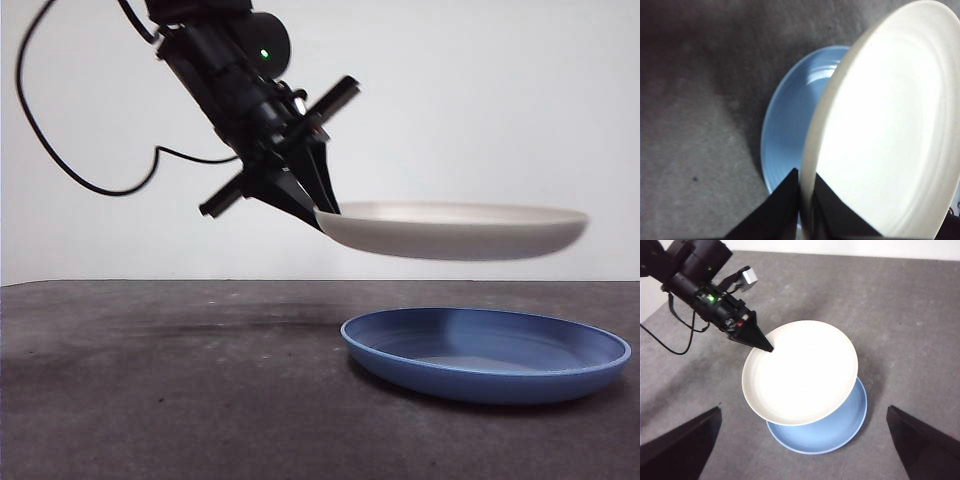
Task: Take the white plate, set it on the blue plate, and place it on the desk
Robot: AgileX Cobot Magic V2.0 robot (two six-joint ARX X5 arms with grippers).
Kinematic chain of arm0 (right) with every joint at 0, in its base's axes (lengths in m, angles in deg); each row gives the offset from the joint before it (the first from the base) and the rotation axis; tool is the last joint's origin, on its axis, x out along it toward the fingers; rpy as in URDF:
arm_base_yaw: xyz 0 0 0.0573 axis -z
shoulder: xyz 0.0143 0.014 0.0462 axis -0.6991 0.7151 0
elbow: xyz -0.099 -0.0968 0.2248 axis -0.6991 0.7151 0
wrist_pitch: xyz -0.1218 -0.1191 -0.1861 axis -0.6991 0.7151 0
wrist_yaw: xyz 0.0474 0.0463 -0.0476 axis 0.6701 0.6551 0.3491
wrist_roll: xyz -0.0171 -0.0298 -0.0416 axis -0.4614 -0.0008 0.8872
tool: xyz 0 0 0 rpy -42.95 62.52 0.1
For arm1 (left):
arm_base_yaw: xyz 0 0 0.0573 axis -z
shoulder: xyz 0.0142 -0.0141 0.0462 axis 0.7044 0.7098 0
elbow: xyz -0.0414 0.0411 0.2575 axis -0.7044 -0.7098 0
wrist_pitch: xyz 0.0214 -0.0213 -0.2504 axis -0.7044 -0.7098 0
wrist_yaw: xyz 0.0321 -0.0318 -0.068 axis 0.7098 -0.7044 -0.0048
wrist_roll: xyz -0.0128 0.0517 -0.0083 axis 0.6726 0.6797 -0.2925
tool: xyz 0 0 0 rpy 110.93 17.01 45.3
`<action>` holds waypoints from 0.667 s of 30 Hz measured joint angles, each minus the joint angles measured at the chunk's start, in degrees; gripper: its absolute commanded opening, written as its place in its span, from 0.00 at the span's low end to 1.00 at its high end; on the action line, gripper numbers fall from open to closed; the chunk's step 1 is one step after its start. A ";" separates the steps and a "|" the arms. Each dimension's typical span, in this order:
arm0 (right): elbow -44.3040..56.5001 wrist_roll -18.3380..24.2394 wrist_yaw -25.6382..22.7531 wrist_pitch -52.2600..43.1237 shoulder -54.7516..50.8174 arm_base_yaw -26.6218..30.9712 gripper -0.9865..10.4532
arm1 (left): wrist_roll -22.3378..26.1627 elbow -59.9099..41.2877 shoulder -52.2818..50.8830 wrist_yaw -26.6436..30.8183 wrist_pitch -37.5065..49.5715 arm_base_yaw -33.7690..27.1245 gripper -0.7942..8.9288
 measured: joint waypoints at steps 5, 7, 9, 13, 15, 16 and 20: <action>0.00 0.00 0.00 0.37 -0.22 0.00 0.62 | -0.37 1.66 4.07 -0.02 -0.57 0.92 0.09; 0.00 0.00 0.02 0.46 -0.22 0.00 0.62 | -0.37 1.75 5.38 -0.02 -0.94 0.96 0.09; 0.00 0.00 0.07 0.55 -0.22 0.00 0.62 | -0.39 1.75 6.45 -0.02 -1.22 0.98 0.09; 0.00 0.00 0.09 0.72 -0.22 0.00 0.62 | -0.44 1.75 7.72 -0.02 -1.01 1.46 0.09; 0.00 0.00 0.09 0.76 -0.22 0.00 0.62 | -0.46 1.81 7.93 -0.02 -0.68 1.92 0.09; 0.00 0.00 0.09 0.76 -0.22 0.00 0.62 | -0.50 1.90 8.02 -0.02 -0.63 2.19 0.09; 0.00 -0.02 0.11 0.98 -0.22 0.00 0.62 | -0.57 2.05 8.66 -0.02 -0.37 3.04 0.09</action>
